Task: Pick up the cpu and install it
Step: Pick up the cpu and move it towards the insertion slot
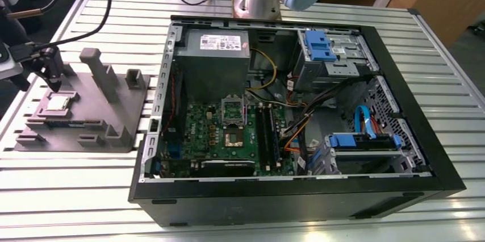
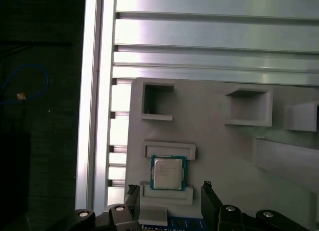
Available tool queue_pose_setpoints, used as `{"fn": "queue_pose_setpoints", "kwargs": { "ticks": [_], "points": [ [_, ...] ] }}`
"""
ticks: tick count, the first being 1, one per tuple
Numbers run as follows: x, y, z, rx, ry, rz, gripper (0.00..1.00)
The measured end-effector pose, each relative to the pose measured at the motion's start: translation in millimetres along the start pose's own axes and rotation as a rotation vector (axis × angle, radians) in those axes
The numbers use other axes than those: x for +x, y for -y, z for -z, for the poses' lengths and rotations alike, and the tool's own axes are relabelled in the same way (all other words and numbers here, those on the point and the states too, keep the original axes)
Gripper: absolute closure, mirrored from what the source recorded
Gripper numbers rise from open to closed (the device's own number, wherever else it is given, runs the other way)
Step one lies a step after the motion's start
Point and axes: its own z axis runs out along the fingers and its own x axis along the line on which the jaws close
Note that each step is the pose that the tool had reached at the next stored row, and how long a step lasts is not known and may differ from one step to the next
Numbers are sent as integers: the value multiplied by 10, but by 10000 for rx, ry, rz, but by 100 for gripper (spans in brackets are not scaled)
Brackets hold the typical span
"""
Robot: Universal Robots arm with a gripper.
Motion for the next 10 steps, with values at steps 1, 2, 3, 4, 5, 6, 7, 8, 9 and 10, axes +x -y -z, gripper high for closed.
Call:
{"fn": "queue_pose_setpoints", "kwargs": {
  "ticks": [1,2,3,4,5,6,7,8,9,10],
  "points": [
    [0,0,-5,-1,2,0,40],
    [0,0,-8,-1,2,0,40],
    [0,0,-8,-1,2,1,40],
    [0,0,-8,-1,2,0,40],
    [0,0,-8,-1,2,1,40],
    [0,0,-8,-1,1,1,40],
    [0,0,-9,-1,2,0,40],
    [0,0,-9,-1,2,0,40],
    [-1,0,-9,-1,2,1,40],
    [0,0,-9,-1,2,0,40]
  ]
}}
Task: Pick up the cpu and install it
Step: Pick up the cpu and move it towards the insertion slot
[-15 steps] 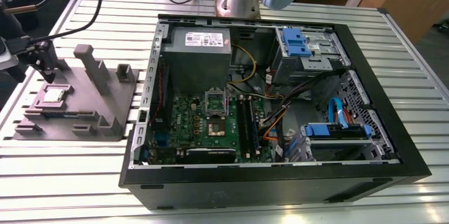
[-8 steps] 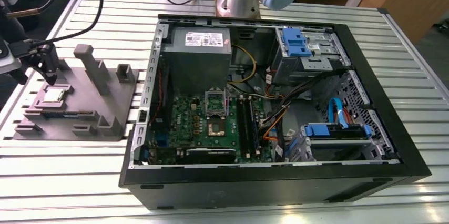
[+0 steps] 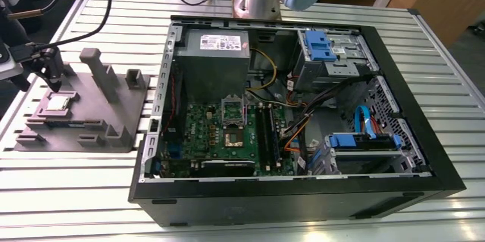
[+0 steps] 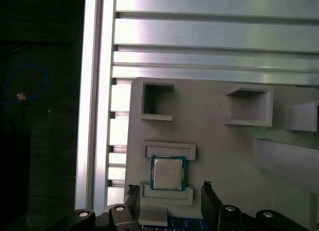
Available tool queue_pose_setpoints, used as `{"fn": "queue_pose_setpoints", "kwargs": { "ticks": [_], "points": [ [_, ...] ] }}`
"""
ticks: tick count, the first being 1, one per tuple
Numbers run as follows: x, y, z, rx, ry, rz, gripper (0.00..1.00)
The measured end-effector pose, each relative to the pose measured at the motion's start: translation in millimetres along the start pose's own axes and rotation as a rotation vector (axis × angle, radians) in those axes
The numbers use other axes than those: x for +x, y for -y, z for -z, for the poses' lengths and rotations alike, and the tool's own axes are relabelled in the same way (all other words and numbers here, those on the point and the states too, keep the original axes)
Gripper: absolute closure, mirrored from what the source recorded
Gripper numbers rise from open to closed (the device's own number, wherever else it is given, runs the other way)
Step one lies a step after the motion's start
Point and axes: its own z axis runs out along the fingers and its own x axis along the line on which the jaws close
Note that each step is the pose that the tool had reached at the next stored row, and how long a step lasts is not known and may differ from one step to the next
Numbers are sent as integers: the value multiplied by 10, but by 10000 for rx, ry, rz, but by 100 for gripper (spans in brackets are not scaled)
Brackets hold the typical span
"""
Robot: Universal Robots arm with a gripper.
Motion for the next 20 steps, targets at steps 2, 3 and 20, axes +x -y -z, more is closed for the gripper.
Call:
{"fn": "queue_pose_setpoints", "kwargs": {
  "ticks": [2,3,20],
  "points": [
    [0,0,-4,0,2,0,40],
    [-1,0,-14,-2,5,0,40],
    [50,-58,-274,48,15,-236,40]
  ]
}}
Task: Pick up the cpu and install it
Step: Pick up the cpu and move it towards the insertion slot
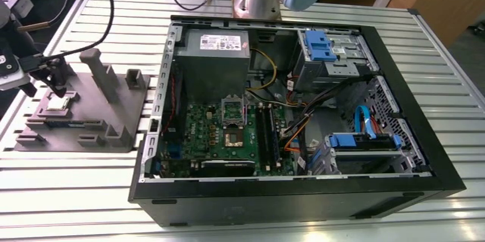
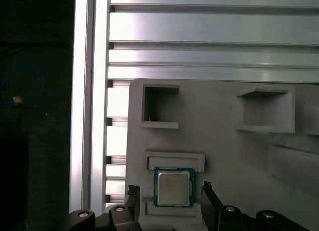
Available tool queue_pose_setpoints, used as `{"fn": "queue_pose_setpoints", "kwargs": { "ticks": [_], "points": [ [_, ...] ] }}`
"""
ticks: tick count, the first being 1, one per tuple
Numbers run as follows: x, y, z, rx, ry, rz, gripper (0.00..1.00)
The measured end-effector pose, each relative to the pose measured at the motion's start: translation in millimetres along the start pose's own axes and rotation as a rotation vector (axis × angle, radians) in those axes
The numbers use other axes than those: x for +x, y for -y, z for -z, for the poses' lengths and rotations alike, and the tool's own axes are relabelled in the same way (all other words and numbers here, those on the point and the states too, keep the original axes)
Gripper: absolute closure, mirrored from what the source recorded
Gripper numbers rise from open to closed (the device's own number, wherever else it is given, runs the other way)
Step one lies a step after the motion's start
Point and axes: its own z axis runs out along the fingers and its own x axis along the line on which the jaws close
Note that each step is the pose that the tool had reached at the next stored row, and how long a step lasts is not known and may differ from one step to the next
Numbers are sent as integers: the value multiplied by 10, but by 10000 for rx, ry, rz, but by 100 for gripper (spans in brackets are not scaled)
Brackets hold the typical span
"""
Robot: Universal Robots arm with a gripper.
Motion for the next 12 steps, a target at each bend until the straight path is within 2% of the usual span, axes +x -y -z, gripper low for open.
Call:
{"fn": "queue_pose_setpoints", "kwargs": {
  "ticks": [3,12],
  "points": [
    [8,2,-48,-1,3,-123,40],
    [3,5,-195,-1,3,-132,40]
  ]
}}
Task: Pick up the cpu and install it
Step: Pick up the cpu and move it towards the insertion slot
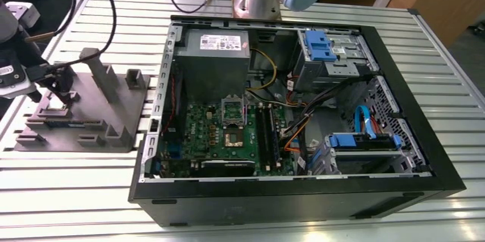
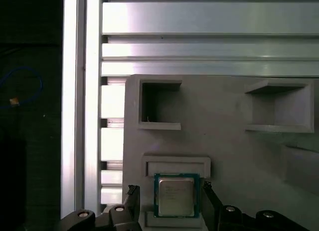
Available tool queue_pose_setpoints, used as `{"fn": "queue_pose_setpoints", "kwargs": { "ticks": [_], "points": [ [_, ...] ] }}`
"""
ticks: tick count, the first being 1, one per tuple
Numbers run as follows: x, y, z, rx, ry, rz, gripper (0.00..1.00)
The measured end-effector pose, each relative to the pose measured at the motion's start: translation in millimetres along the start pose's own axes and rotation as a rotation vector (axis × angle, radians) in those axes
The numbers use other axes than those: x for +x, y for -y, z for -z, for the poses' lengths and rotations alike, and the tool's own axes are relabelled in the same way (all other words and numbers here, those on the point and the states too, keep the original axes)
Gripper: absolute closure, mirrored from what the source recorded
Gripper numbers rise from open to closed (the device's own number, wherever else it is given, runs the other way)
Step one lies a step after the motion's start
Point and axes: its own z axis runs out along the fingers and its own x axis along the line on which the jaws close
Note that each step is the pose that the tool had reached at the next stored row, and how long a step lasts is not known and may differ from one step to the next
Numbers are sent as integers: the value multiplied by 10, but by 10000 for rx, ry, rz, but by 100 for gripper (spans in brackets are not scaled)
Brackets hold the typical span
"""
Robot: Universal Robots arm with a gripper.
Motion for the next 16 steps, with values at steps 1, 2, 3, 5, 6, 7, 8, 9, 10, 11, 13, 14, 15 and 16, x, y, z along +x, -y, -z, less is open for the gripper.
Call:
{"fn": "queue_pose_setpoints", "kwargs": {
  "ticks": [1,2,3,5,6,7,8,9,10,11,13,14,15,16],
  "points": [
    [-4,0,-6,1,-1,0,40],
    [-10,1,-10,1,-2,1,40],
    [-18,1,-13,1,-2,1,40],
    [-29,0,-24,-1,2,-1,40],
    [-29,0,-30,-1,1,-1,40],
    [-29,0,-36,0,0,-1,40],
    [-30,1,-44,0,1,0,40],
    [-30,1,-51,0,0,0,40],
    [-30,1,-58,0,0,0,40],
    [-30,2,-65,0,0,0,40],
    [-30,2,-79,0,1,0,40],
    [-30,2,-84,0,0,0,40],
    [-30,2,-89,0,0,1,40],
    [-30,3,-95,0,1,1,40]
  ]
}}
